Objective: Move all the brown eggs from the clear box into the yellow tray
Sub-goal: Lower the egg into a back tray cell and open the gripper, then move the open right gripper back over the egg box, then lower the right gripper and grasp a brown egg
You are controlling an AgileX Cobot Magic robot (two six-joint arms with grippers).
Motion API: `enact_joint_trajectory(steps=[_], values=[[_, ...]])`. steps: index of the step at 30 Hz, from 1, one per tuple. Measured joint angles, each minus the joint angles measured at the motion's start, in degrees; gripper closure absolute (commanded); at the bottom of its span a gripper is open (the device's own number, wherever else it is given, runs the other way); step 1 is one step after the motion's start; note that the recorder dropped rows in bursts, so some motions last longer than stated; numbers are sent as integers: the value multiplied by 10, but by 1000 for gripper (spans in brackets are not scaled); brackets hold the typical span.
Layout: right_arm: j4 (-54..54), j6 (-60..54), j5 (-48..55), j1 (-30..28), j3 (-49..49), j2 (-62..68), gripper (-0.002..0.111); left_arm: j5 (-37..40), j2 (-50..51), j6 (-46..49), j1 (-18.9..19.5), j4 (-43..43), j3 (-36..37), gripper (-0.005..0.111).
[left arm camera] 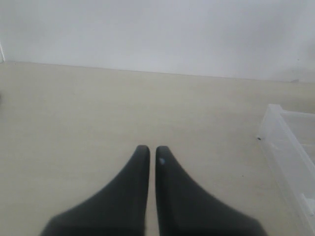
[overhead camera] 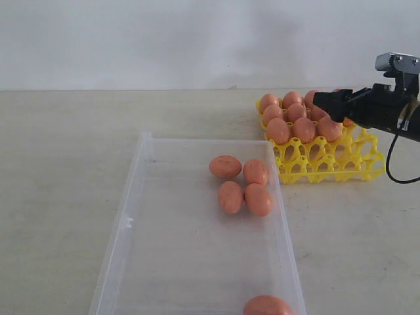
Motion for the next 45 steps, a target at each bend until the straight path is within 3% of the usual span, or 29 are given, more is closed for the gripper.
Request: enact_joint_trajectory(steps=[2, 4, 8, 14, 17, 20, 24, 26, 30, 31, 32, 33, 34, 35, 37, 40, 41, 45], values=[[1, 0, -57, 0, 0, -3, 45, 0, 0, 0, 0, 0, 0, 103], [2, 0, -111, 1, 0, -15, 57, 0, 0, 0, 0, 0, 0, 103], [-20, 29, -138, 14, -8, -61, 104, 0, 0, 0, 0, 0, 0, 103], [-230, 126, -80, 97, -74, -164, 109, 0, 0, 0, 0, 0, 0, 103], [-338, 184, 20, 182, -109, -217, 109, 0, 0, 0, 0, 0, 0, 103], [-434, 257, 188, 301, -124, -252, 109, 0, 0, 0, 0, 0, 0, 103], [-467, 301, 498, 443, -125, -259, 109, 0, 0, 0, 0, 0, 0, 103], [-459, 254, 631, 484, -125, -249, 109, 0, 0, 0, 0, 0, 0, 103], [-259, -75, 892, 533, -158, -198, 109, 0, 0, 0, 0, 0, 0, 103], [-111, -173, 993, 520, -196, -162, 109, 0, 0, 0, 0, 0, 0, 103], [-23, -214, 1029, 503, -214, -150, 109, 0, 0, 0, 0, 0, 0, 103], [166, -317, 1068, 460, -246, -139, 109, 0, 0, 0, 0, 0, 0, 103], [284, -392, 1082, 438, -264, -139, 109, 0, 0, 0, 0, 0, 0, 103], [494, -545, 1109, 409, -292, -139, 109, 0, 0, 0, 0, 0, 0, 103], [727, -664, 1136, 390, -318, -139, 107, 0, 0, 0, 0, 0, 0, 103], [774, -684, 1146, 390, -325, -136, 83, 0, 0, 0, 0, 0, 0, 103], [760, -673, 1147, 390, -325, -131, 69, 0, 0, 0, 0, 0, 0, 103], [720, -624, 1148, 390, -325, -97, 51, 0, 0, 0, 0, 0, 0, 103]])
